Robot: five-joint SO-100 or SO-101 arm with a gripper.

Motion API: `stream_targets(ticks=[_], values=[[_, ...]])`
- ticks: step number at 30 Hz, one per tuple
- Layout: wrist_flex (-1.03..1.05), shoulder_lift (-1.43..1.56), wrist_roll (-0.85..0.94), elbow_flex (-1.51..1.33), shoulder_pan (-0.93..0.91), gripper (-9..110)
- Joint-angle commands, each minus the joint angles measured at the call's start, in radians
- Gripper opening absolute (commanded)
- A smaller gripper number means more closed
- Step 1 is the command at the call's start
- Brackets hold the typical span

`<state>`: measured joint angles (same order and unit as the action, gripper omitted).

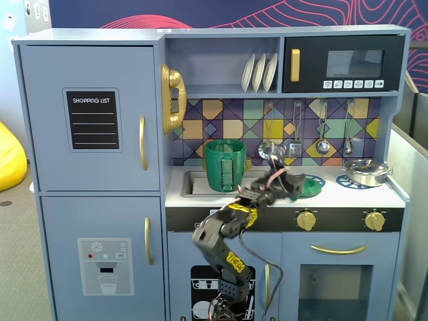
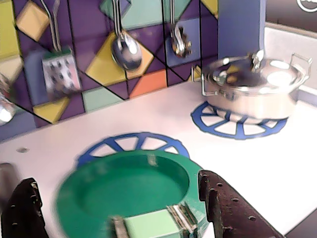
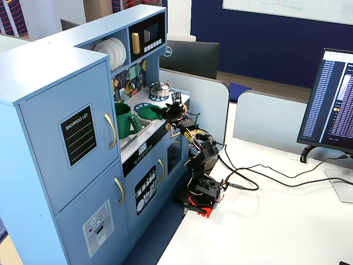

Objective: Take off the lid from the green recipient and place it on the counter

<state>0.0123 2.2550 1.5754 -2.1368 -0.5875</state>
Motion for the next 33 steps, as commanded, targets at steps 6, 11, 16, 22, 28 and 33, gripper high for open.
stream_targets(ticks=[6,11,16,22,28,33], values=[[0.69,0.388,0.005,0.097,0.112,35],[0.973,0.554,0.046,-0.014,0.213,30],[1.014,0.684,0.124,-0.242,0.296,25],[0.934,0.792,0.106,-0.522,0.399,21],[0.962,0.902,0.061,-0.727,0.456,15],[1.058,0.92,0.012,-0.808,0.497,9]])
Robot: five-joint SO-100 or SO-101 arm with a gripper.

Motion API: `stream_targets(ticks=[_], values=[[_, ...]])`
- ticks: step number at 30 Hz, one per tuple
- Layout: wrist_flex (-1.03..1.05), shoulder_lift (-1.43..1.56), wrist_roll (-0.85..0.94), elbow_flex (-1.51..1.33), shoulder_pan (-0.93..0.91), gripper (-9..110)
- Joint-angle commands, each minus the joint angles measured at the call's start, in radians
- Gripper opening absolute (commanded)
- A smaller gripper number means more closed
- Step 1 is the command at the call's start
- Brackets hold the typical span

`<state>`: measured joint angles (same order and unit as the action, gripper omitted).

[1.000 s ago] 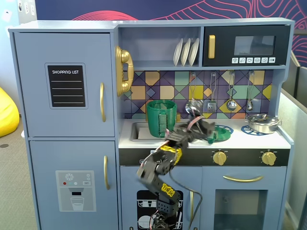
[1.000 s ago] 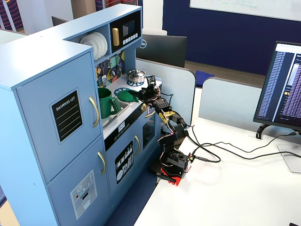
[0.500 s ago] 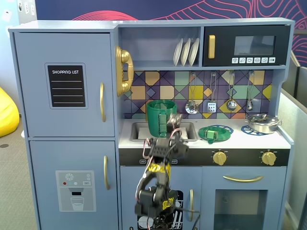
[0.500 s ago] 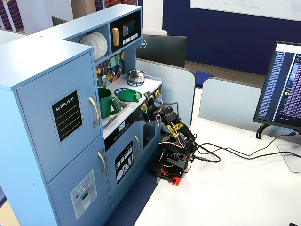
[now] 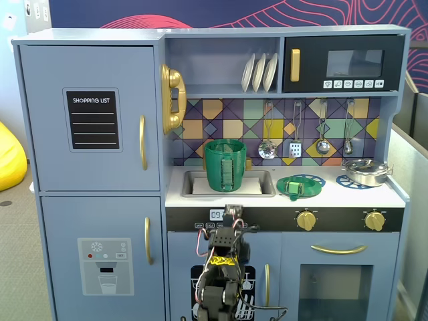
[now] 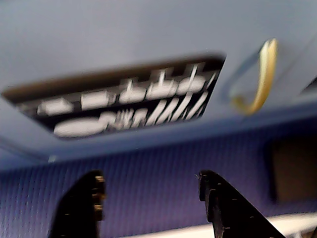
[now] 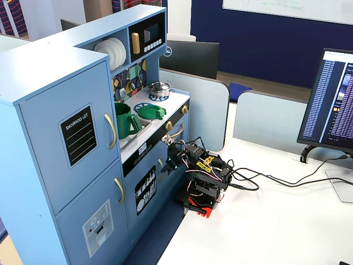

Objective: Take off the lid from the green recipient and place it on the counter

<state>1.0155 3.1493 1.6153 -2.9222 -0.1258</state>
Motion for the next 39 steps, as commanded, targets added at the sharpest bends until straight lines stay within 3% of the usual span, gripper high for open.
stream_targets(ticks=[1,11,14,16,17,39], values=[[0.078,0.026,-0.028,-0.038,0.041,7],[0.399,0.029,-0.031,-0.074,0.097,8],[0.492,0.029,0.038,-0.075,0.127,8],[0.517,0.029,-0.063,-0.075,0.127,9],[0.514,0.029,-0.132,-0.075,0.124,9],[0.517,0.029,-0.1,-0.075,0.12,9]])
